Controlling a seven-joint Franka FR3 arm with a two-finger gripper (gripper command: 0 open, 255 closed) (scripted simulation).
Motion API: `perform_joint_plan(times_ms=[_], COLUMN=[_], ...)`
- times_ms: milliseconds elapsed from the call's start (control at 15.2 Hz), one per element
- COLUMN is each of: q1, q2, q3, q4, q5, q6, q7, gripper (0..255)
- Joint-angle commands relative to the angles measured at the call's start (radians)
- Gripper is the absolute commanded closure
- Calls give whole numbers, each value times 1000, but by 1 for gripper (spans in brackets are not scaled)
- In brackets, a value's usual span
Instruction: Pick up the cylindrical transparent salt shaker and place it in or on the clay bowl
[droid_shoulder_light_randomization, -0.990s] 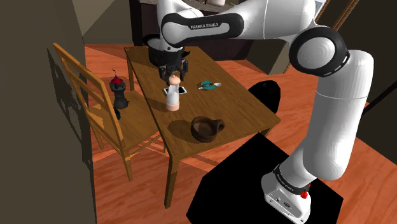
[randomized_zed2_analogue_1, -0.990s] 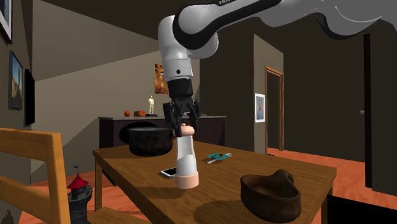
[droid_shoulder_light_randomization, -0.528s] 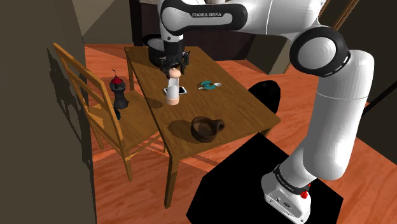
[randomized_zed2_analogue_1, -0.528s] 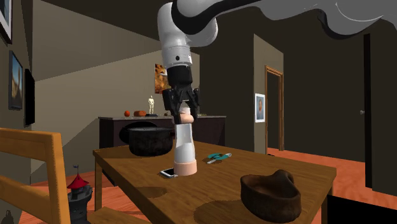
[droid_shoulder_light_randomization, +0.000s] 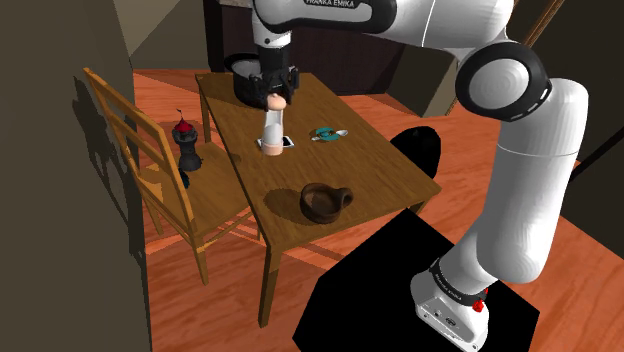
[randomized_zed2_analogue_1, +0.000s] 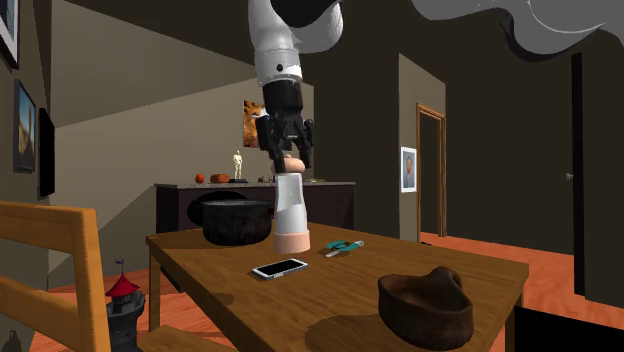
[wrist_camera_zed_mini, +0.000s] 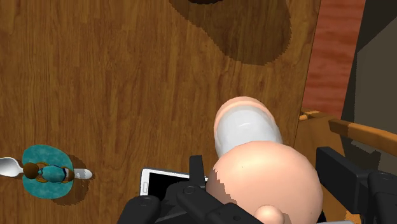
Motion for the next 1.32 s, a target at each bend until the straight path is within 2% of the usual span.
perform_joint_plan(times_ms=[0, 726, 924, 1254], q1=[2, 25, -6, -34], q2=[5, 57, -112, -341], q3=[0, -2, 7, 9], q4=[34, 258, 32, -229], q5=[-1, -12, 20, 68], q6=[-29, -201, -142, -103], q7=[-4, -19, -16, -27], gripper=[255, 255, 255, 255])
